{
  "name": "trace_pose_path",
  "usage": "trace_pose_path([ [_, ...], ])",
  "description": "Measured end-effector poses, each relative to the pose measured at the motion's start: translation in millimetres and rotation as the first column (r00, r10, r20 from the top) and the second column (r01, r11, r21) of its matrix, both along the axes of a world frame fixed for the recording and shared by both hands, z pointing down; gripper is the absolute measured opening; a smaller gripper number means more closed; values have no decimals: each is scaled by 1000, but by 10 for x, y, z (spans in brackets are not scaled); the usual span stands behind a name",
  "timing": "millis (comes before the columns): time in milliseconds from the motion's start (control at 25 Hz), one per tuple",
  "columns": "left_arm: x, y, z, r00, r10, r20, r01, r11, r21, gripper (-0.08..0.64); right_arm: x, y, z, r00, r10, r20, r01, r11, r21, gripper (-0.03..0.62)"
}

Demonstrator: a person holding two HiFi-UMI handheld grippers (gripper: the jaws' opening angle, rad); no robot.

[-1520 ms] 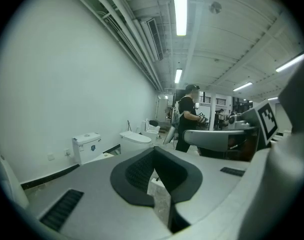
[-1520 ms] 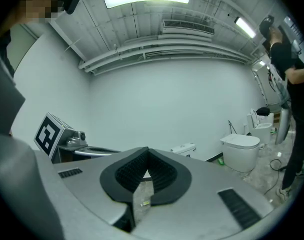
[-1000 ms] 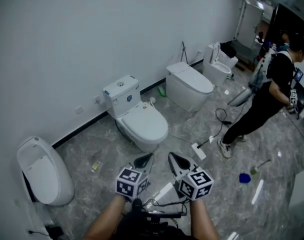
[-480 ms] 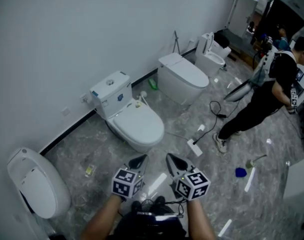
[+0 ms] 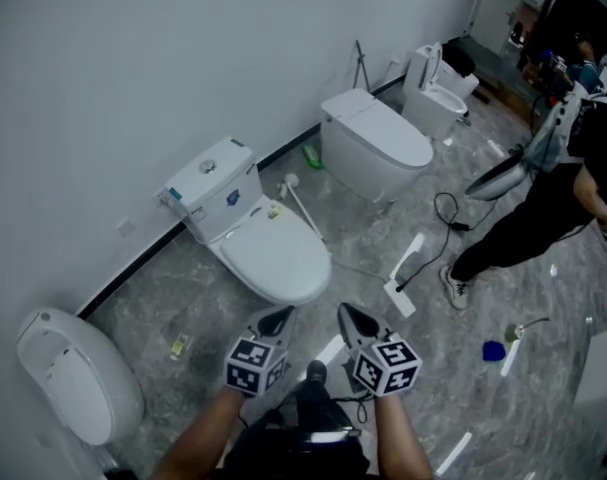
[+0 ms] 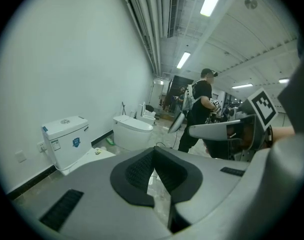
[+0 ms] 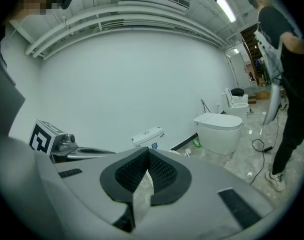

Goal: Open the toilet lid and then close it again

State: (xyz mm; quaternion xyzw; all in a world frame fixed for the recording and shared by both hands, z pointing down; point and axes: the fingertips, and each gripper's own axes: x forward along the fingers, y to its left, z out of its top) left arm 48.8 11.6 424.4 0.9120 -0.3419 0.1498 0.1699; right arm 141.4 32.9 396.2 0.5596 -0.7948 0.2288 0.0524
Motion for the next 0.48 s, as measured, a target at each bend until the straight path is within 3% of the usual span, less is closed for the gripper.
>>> trace_pose_path([
  [480,506,-784,849,995,-65,78,69,996,-58,6,700,-938,1059,998,-32,52,39,991,-124,11],
])
